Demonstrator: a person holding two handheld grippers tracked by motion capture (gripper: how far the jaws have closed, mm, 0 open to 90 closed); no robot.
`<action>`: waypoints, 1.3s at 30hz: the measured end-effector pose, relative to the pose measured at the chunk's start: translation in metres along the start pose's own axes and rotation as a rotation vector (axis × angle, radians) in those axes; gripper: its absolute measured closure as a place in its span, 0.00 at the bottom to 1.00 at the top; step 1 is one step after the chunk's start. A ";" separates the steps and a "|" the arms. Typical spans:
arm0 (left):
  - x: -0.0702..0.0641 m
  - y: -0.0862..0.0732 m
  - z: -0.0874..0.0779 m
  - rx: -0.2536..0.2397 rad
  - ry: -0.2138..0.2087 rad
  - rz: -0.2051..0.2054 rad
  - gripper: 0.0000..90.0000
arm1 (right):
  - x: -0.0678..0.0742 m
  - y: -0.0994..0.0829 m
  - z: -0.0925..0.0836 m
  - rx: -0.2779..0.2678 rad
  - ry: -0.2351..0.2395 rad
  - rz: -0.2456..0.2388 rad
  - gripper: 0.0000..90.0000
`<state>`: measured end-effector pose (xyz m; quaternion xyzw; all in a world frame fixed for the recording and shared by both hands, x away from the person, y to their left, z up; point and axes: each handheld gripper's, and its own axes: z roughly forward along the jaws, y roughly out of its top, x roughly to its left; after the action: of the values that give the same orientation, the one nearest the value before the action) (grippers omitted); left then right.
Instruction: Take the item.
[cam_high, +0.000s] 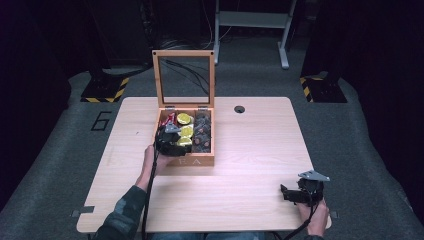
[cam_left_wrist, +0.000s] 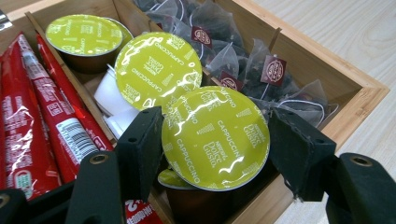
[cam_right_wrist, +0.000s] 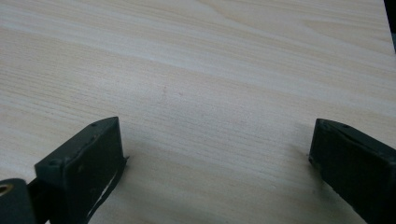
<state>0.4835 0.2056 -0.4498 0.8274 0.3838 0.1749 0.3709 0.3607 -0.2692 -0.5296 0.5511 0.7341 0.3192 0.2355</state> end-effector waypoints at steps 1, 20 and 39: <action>0.000 0.000 -0.001 -0.001 0.000 -0.001 0.41 | 0.000 0.000 0.000 0.000 0.000 0.000 0.02; -0.005 0.013 -0.021 -0.073 0.024 0.013 0.41 | 0.000 0.000 0.000 0.006 -0.004 -0.001 0.02; -0.021 0.035 -0.034 -0.128 0.005 0.056 0.41 | -0.001 0.000 0.000 0.005 -0.003 -0.005 0.02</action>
<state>0.4680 0.1907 -0.4007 0.8120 0.3495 0.2113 0.4170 0.3611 -0.2697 -0.5298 0.5503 0.7359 0.3159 0.2362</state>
